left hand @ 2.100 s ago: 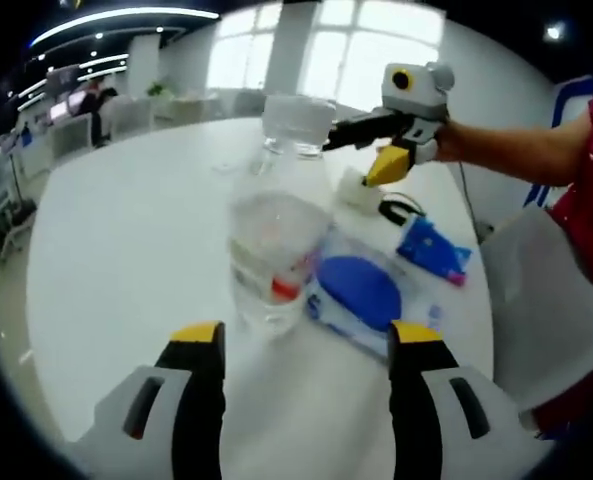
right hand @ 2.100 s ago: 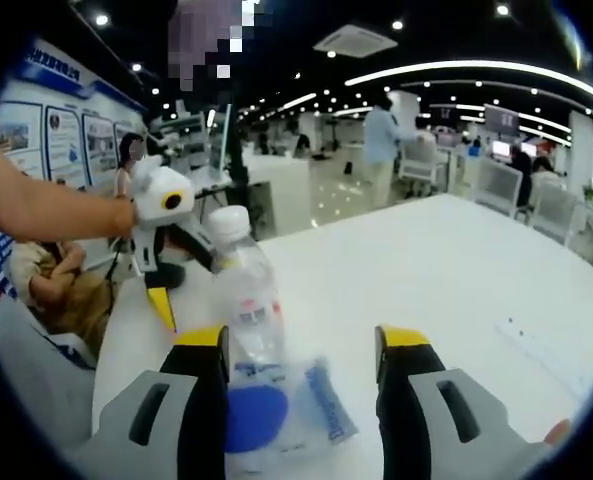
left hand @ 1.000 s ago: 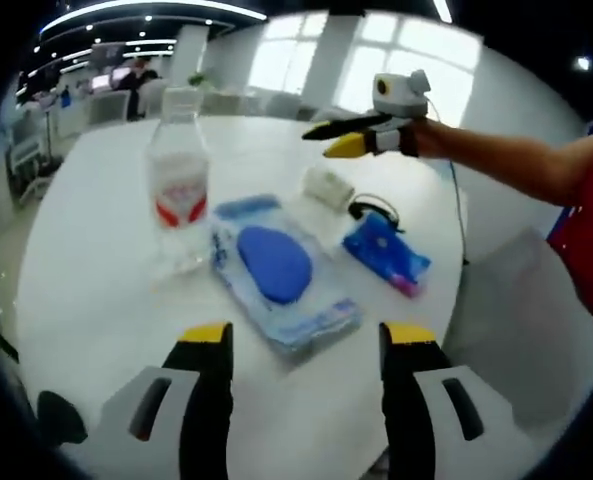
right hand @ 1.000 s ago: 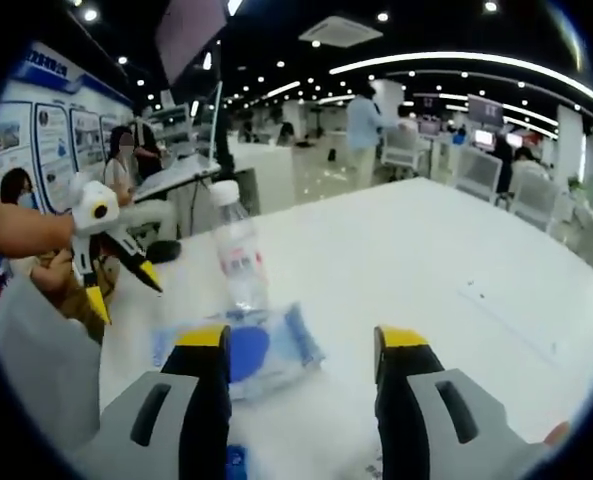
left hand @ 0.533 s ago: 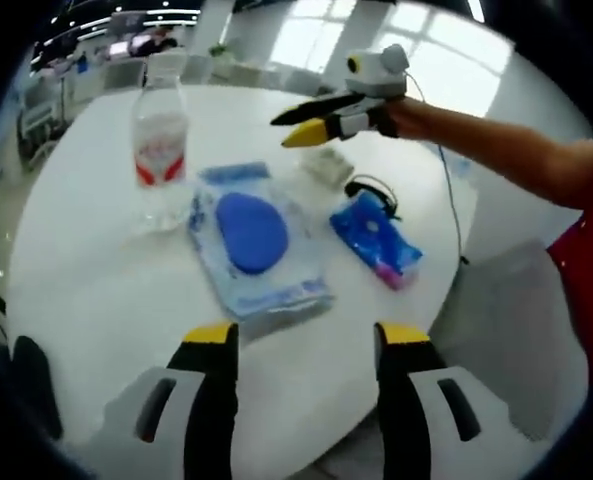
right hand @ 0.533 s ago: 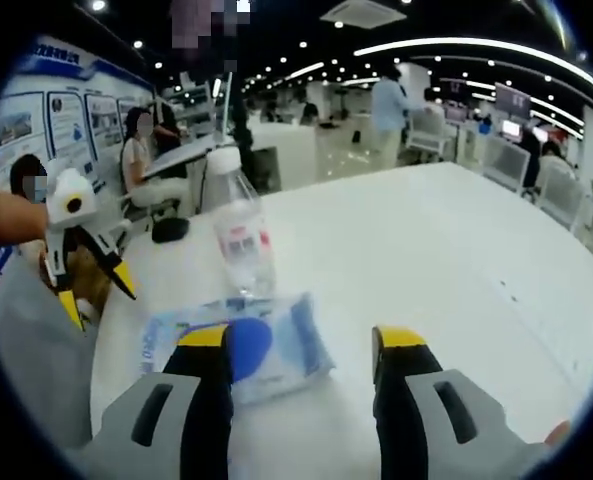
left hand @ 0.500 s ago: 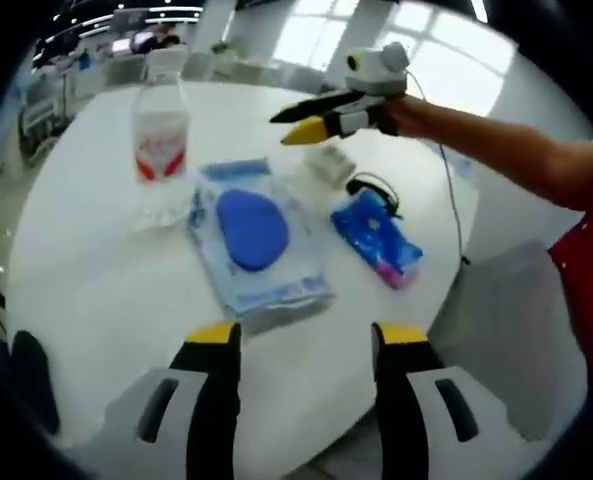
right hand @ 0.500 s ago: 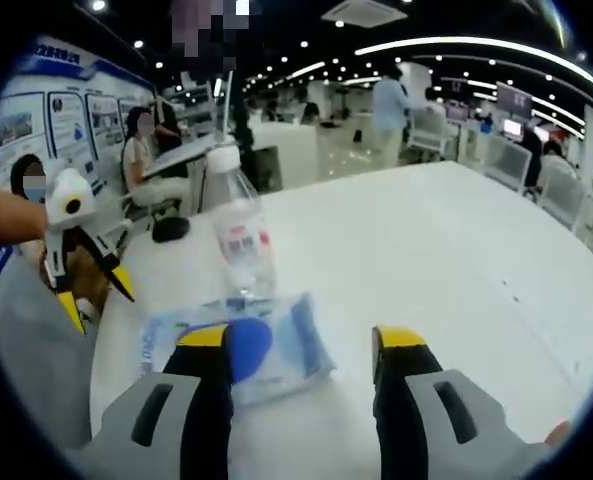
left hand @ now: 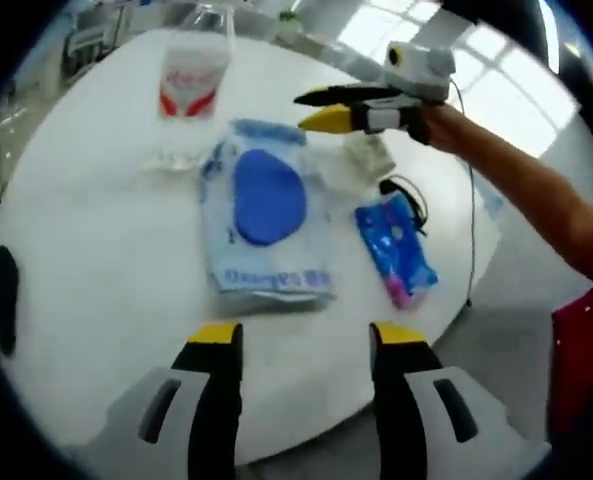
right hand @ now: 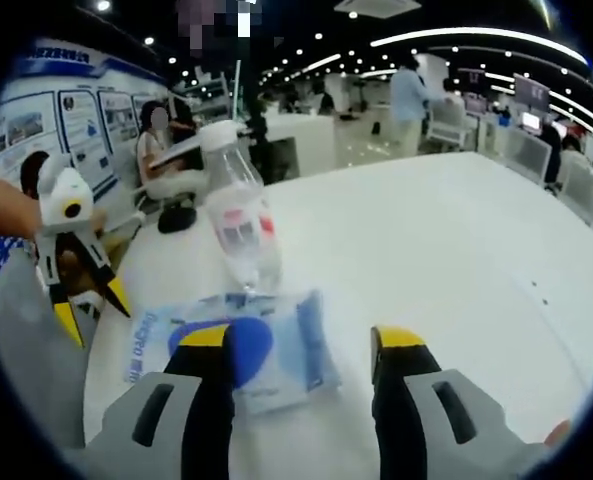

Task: Arrange the tabletop items into an orderly group along one side of the table until the central work area is clear of visible clutter.

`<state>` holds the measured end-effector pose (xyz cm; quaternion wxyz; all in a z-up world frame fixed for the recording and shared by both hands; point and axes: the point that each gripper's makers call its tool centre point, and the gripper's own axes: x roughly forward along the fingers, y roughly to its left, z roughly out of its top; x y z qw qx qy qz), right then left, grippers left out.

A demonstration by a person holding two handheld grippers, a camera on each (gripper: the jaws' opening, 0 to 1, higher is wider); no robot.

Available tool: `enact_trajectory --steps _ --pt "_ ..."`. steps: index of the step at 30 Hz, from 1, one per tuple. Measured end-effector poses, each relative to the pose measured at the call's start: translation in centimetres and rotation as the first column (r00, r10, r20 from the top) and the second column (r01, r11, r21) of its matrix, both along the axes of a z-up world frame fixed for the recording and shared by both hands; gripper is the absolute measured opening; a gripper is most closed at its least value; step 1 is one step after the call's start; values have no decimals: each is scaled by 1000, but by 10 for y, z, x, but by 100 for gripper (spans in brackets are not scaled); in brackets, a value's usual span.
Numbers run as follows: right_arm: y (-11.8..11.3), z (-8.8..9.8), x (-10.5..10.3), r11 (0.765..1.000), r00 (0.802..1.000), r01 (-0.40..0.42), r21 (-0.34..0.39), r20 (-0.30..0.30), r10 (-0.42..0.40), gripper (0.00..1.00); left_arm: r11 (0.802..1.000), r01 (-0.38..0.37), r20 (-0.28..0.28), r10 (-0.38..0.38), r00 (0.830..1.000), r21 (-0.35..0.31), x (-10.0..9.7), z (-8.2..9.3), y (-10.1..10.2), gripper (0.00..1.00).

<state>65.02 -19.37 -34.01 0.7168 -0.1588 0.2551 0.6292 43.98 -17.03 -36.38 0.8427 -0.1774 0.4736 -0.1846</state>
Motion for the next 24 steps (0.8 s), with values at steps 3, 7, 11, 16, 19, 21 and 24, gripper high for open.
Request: enact_trajectory --steps 3,7,11,16,19,21,24 --pt "2 -3 -1 1000 1000 -12 1 -7 12 54 994 -100 -35 99 994 -34 4 1 -3 48" --pt "4 -8 -1 1000 1000 -25 -10 -16 25 53 985 -170 -40 170 985 -1 10 -2 -5 48" --pt "7 -11 0 1000 999 -28 -8 -31 28 50 962 -271 -31 270 962 -24 20 1 -9 48" --pt "6 -22 3 999 998 -31 -40 -54 29 42 948 -319 -27 318 948 -6 21 -3 -9 47" --pt "5 -28 2 998 998 -34 -60 -62 30 39 939 -344 -29 343 939 2 21 -4 -8 46" --pt "5 -34 2 996 998 -39 -86 -51 35 35 930 -366 -25 366 930 10 21 -6 -6 44" --pt "4 -36 4 994 999 -32 -103 -33 29 28 919 -394 -9 394 919 13 24 -6 -4 40"
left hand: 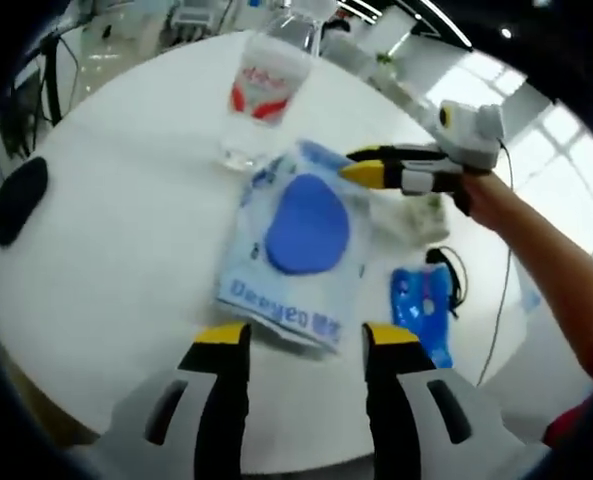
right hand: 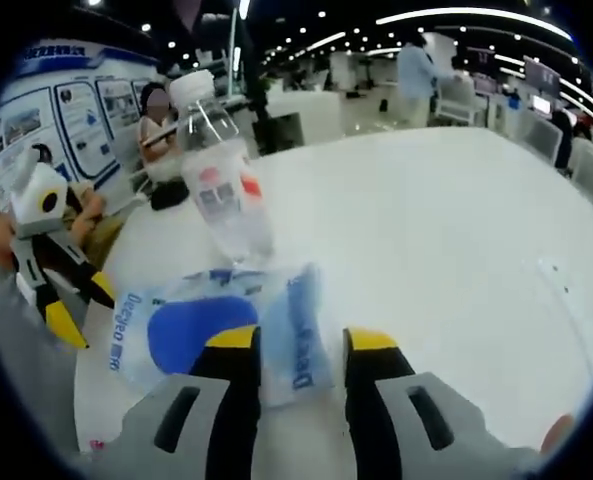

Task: Arrange the tabletop items into an orderly group along one side of the table until the central work area is clear of visible clutter.

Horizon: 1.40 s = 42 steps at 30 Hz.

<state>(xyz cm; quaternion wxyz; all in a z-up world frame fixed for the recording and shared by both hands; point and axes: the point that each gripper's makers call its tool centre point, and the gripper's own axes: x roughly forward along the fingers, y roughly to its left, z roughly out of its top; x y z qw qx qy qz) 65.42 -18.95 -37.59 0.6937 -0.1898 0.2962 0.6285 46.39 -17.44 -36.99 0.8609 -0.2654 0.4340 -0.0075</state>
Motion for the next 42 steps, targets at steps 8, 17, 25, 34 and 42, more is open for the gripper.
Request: enact_trajectory --steps 8,17,25,34,42 --pt "-7 -3 3 999 1000 11 -42 9 -11 7 999 -37 -5 38 999 28 6 -6 6 30" --pt "-12 -3 -2 998 999 23 -57 -23 -24 2 997 -24 -37 26 999 69 2 -16 14 8" --pt "-21 0 -3 996 998 49 -71 -36 -52 1 997 -4 -29 6 1000 73 6 -11 18 1" --pt "-32 15 -6 994 993 101 -39 -56 -103 1 996 24 -9 -23 1000 82 11 2 26 0" --pt "-50 33 -14 989 987 148 -9 -58 -148 1 996 39 5 -39 999 86 21 11 36 0"
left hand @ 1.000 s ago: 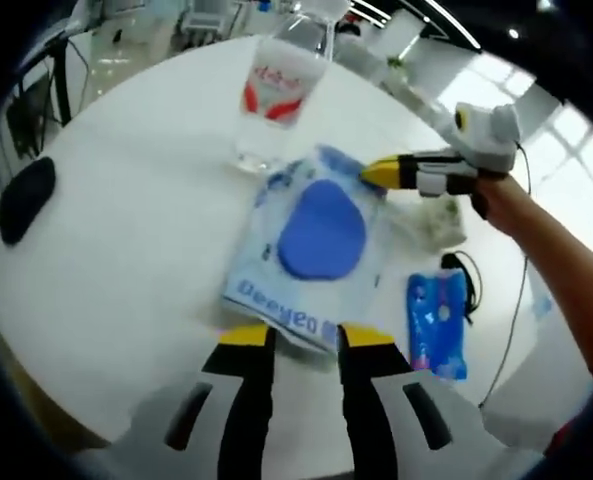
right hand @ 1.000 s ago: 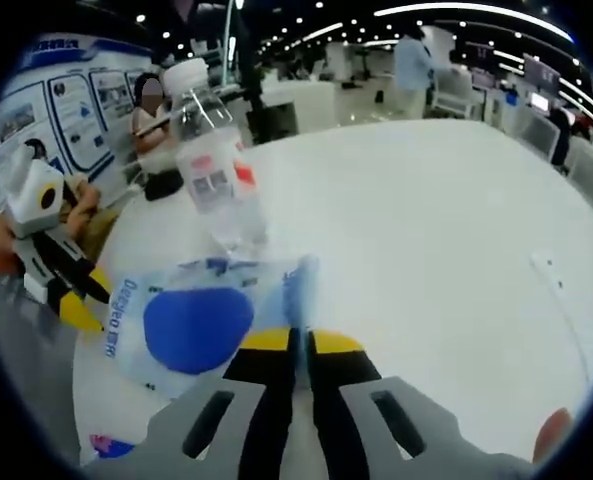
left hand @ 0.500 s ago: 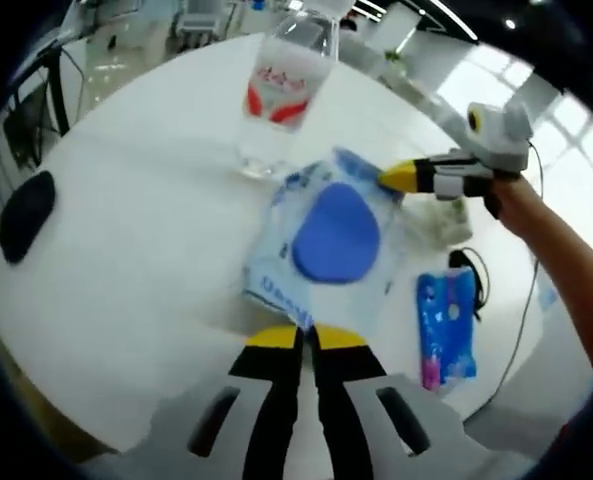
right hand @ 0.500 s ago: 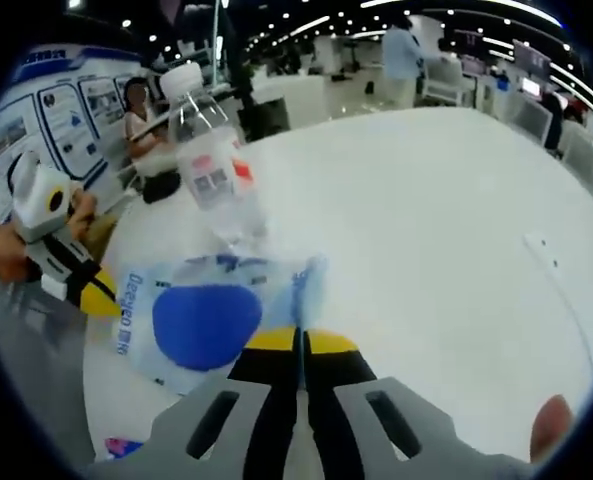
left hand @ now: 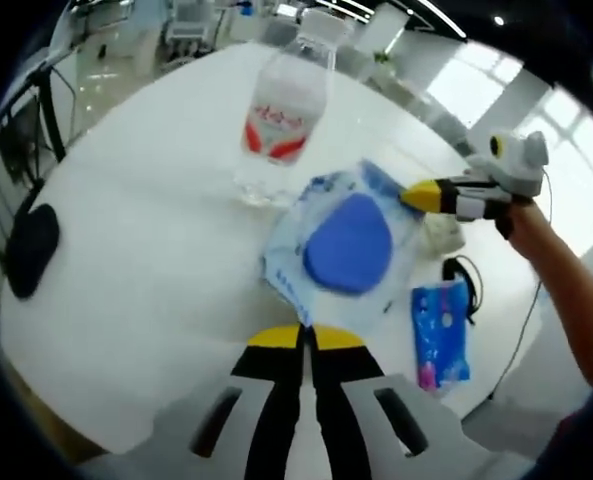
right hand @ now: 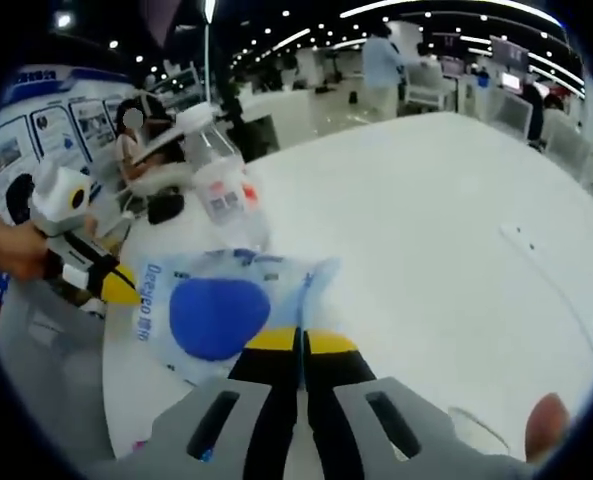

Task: Arrange the tabletop items into an orderly group along one side of the table until the central work area is clear of visible clutter.

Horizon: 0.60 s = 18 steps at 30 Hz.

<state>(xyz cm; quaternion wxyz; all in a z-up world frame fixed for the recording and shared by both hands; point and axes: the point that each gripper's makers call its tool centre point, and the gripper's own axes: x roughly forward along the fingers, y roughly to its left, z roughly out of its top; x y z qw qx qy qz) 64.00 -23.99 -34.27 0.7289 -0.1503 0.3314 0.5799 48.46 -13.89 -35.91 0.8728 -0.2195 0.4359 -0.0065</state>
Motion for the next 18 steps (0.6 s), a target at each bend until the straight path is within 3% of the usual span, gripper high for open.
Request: enact_trajectory --steps 10,18 --pt "-35 12 -16 995 995 89 34 -37 -88 1 998 54 13 -55 998 39 20 6 4 0" --pt "-73 34 -36 979 980 188 75 -72 -183 1 992 125 17 -126 992 34 35 7 -16 0"
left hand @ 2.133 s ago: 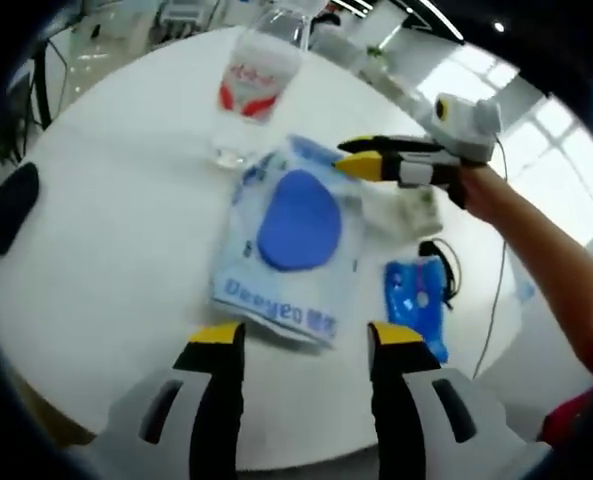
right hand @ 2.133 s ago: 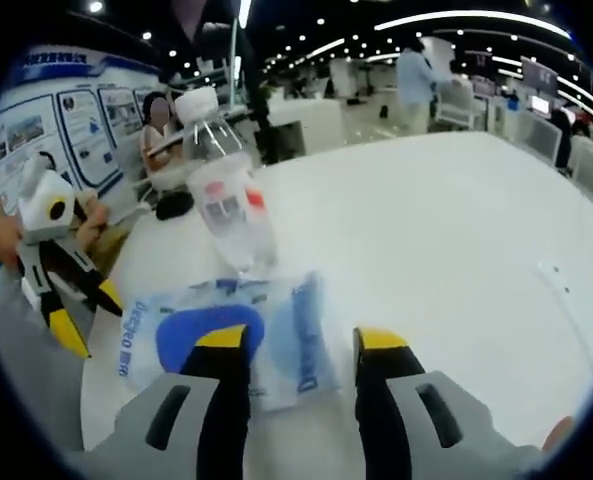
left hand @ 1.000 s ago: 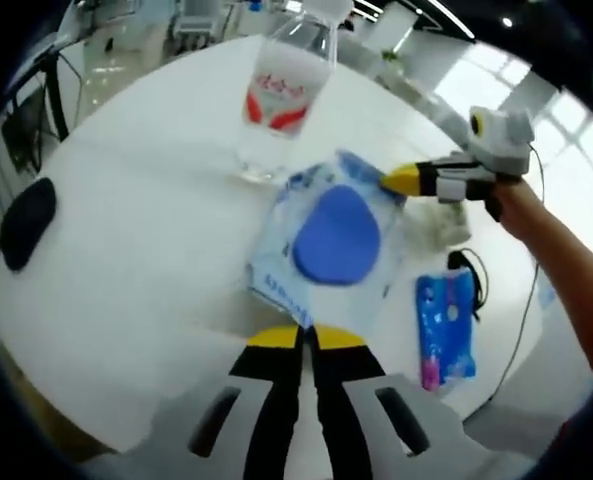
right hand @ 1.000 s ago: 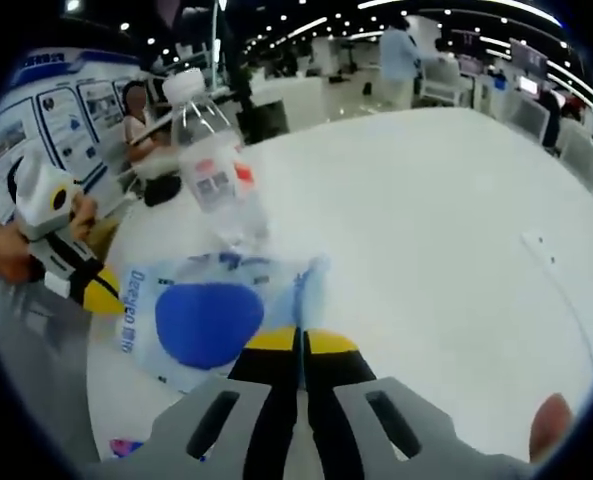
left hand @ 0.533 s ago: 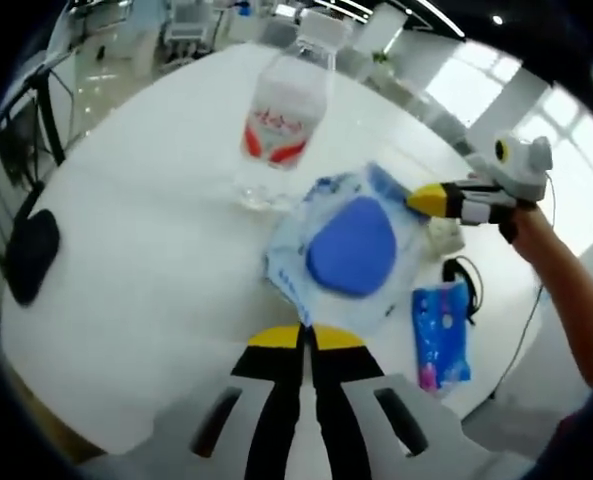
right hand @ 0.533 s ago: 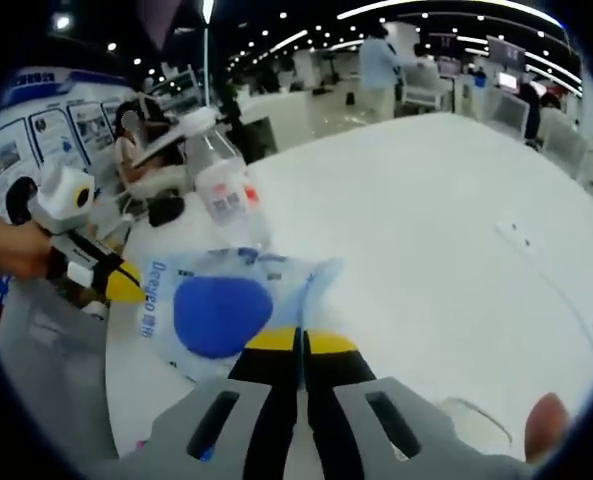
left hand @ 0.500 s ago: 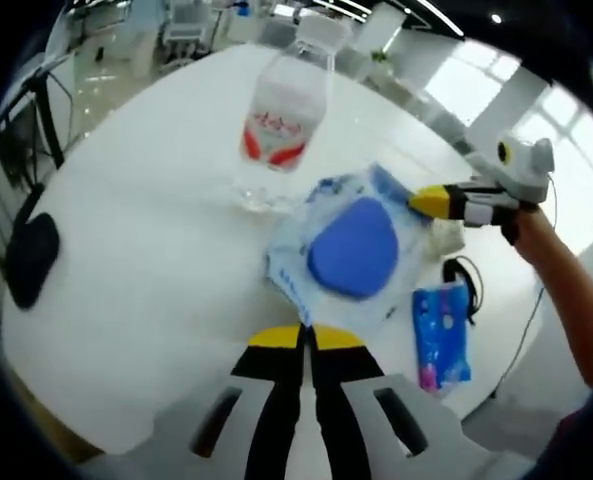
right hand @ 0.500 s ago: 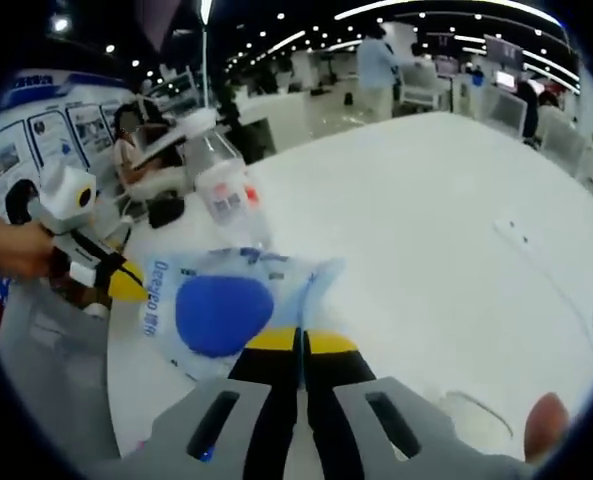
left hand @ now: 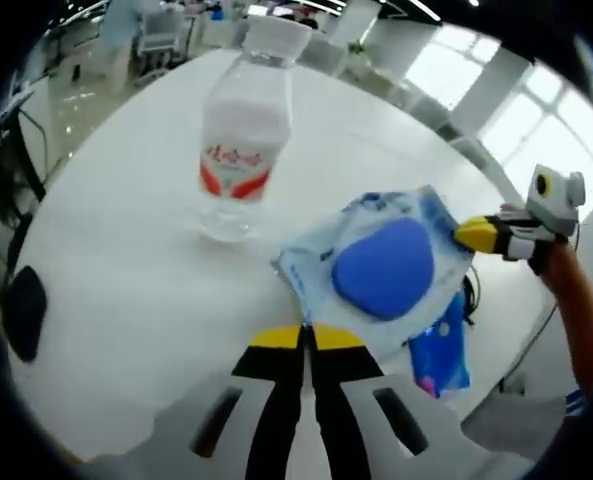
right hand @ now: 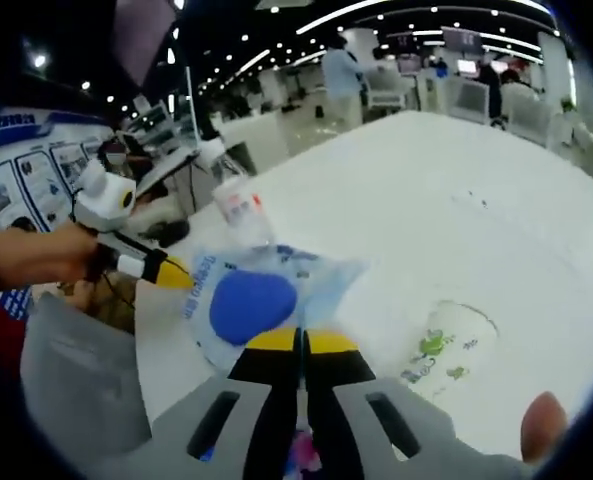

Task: Arrange the tabletop items into an orderly group along one side of the table until the central work area is clear of visible clutter.

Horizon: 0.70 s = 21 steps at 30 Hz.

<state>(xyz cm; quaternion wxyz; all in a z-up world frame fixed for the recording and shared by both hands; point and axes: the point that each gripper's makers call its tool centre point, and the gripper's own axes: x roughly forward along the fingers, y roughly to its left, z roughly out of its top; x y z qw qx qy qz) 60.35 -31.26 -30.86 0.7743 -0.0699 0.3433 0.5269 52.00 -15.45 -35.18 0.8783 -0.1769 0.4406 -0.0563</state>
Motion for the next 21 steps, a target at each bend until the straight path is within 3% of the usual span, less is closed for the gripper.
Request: enact_trajectory --steps 9,17,20,21 --pt "-54 38 -20 987 990 138 84 7 -139 1 990 140 41 -139 989 -19 11 20 -49 0" --pt "-102 38 -29 958 963 270 95 -29 -268 1 968 251 46 -249 967 -23 24 21 -92 0" --pt "-112 35 -34 948 953 302 98 -56 -298 1 959 284 38 -284 958 -13 25 19 -101 0" --pt "-119 32 -37 937 941 334 100 -85 -326 1 954 300 30 -300 954 -11 25 18 -104 0"
